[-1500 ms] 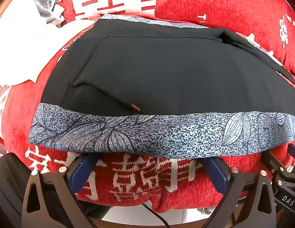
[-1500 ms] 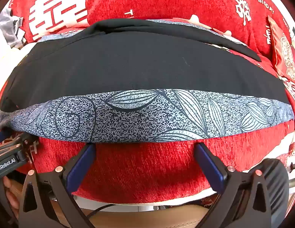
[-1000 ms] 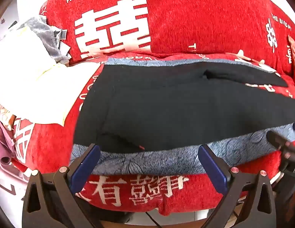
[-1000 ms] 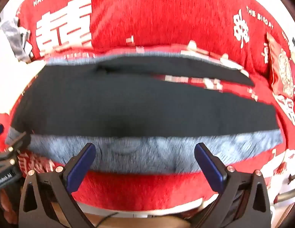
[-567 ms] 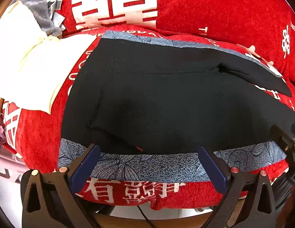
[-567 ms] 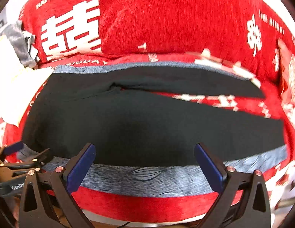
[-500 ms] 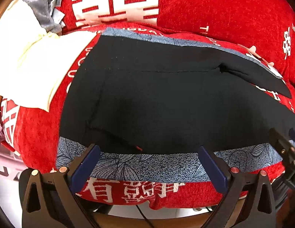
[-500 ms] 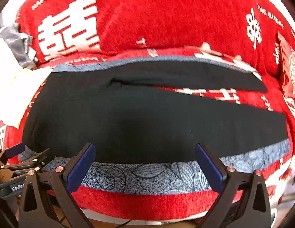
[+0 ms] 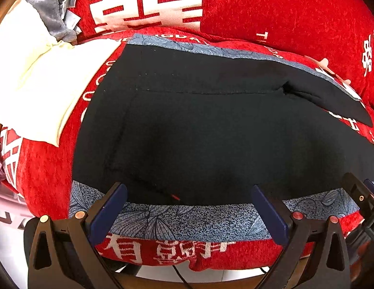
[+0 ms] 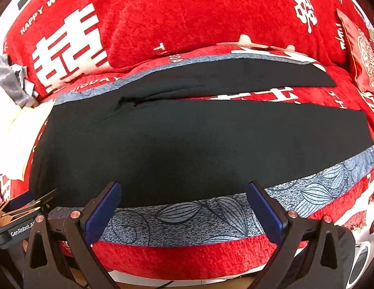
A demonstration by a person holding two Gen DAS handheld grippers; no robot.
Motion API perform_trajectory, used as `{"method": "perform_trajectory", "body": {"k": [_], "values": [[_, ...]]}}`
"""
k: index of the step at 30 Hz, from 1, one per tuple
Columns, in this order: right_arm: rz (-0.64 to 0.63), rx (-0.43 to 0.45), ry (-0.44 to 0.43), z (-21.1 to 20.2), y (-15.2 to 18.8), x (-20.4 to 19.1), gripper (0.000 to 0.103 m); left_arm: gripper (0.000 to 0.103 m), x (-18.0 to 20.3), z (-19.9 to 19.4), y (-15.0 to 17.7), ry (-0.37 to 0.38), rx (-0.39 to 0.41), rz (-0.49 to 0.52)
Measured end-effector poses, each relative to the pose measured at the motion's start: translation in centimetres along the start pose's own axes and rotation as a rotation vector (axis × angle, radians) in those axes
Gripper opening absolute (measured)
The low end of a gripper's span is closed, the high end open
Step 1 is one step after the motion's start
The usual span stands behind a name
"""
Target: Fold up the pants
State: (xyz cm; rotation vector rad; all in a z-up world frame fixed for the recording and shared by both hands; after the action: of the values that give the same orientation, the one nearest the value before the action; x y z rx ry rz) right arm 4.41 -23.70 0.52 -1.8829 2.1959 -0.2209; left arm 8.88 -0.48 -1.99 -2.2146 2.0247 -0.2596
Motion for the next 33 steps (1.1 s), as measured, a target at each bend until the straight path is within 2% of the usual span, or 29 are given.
{"method": "perform_trajectory", "body": {"k": [5,7,10,13,20,27,33], "values": [[-0.006,-0.001,-0.013,-0.1,-0.5,0.2,0.103,0.103,0.0,-0.1,-0.3,-0.005,0.006,-0.002],[-0.036,0.002,0.012,-0.3,-0.8,0.1,0.103,0.103,0.0,-0.2,-0.5,-0.02,0.01,0.003],[-0.073,-0.005,0.033,-0.6,-1.2,-0.5,0.103,0.103,0.0,-0.2,-0.8,-0.029,0.006,0.007],[-0.093,-0.023,0.007,-0.3,-1.4,-1.2,0.103,0.103,-0.1,0.0,-0.9,-0.025,-0.008,0.01],[-0.162,-0.032,0.015,0.5,-2.4,-3.3,0.103,0.103,-0.2,0.4,-1.9,-0.039,-0.026,0.024],[-0.224,-0.023,0.052,1.2,-5.5,-4.7,0.103,0.103,-0.3,0.7,-4.9,-0.059,-0.018,0.033],[-0.289,-0.029,0.069,2.6,-10.1,-5.4,0.103,0.103,-0.1,1.9,-9.2,-0.049,-0.053,0.036]]}}
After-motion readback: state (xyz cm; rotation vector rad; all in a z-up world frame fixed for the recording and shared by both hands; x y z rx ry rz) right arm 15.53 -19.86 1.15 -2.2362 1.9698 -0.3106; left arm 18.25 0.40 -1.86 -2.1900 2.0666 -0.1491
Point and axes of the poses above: each gripper's, at about its wrist camera, not at the fingertips, and z roughly the way its jaws point, x to its right, y to its underside, the point moved 9 cm from there along z, roughly the way its jaws point, and after that the axes turned 11 degrees about -x, right-handed, at the moved point
